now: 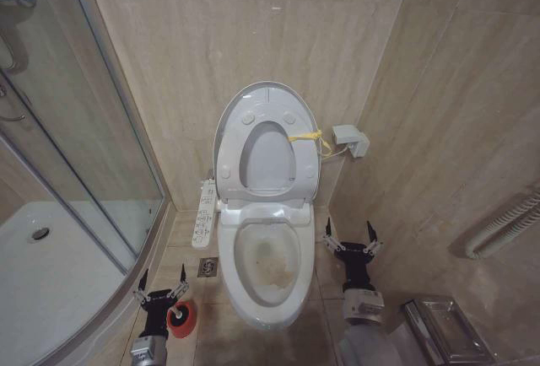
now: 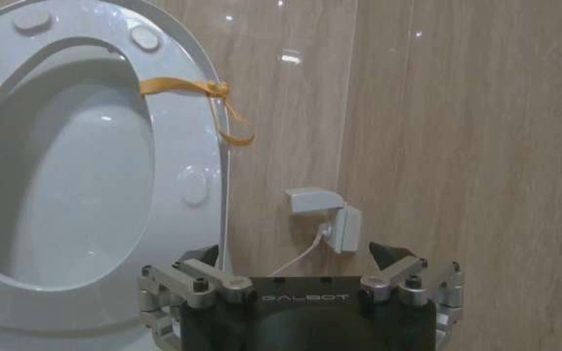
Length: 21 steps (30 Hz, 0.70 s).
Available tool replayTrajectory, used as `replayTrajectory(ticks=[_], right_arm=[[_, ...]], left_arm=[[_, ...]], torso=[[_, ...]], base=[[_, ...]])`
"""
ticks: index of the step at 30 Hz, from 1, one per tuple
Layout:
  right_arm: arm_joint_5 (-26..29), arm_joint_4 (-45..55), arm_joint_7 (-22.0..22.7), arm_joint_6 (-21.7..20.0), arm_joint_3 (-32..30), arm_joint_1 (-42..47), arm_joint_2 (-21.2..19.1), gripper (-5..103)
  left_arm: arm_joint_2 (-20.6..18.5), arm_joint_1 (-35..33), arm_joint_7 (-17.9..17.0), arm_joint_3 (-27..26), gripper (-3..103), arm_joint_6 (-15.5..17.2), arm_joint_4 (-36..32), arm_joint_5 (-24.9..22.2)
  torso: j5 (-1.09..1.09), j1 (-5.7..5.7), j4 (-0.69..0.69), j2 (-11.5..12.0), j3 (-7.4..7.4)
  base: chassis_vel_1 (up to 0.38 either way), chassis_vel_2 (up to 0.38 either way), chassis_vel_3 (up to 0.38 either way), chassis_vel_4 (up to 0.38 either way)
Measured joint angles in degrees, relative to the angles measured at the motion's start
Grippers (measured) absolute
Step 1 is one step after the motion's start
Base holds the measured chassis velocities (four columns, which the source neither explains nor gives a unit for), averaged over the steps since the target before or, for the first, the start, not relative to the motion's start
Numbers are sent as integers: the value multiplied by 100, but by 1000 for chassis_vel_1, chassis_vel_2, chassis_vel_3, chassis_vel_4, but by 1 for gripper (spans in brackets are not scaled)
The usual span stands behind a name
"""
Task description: Open the toilet lid, clean the toilet bowl with a toilet brush, close the toilet lid, and flush.
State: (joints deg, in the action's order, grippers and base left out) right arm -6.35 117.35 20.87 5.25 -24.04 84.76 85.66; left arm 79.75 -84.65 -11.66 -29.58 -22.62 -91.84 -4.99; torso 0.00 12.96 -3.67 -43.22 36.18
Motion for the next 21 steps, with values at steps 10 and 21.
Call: replayTrajectory(ticks=[10, 21], right_arm=[[0, 0, 0, 0, 0, 0, 0, 100], [0, 0, 0, 0, 0, 0, 0, 100]], left_arm=[[108, 130, -109, 66, 100, -544, 1006, 183], [91, 519, -79, 8, 100, -909, 2023, 251]], torso=[[0, 0, 1, 0, 0], [0, 0, 0, 0, 0]], base=[[0, 0, 0, 0], [0, 0, 0, 0]])
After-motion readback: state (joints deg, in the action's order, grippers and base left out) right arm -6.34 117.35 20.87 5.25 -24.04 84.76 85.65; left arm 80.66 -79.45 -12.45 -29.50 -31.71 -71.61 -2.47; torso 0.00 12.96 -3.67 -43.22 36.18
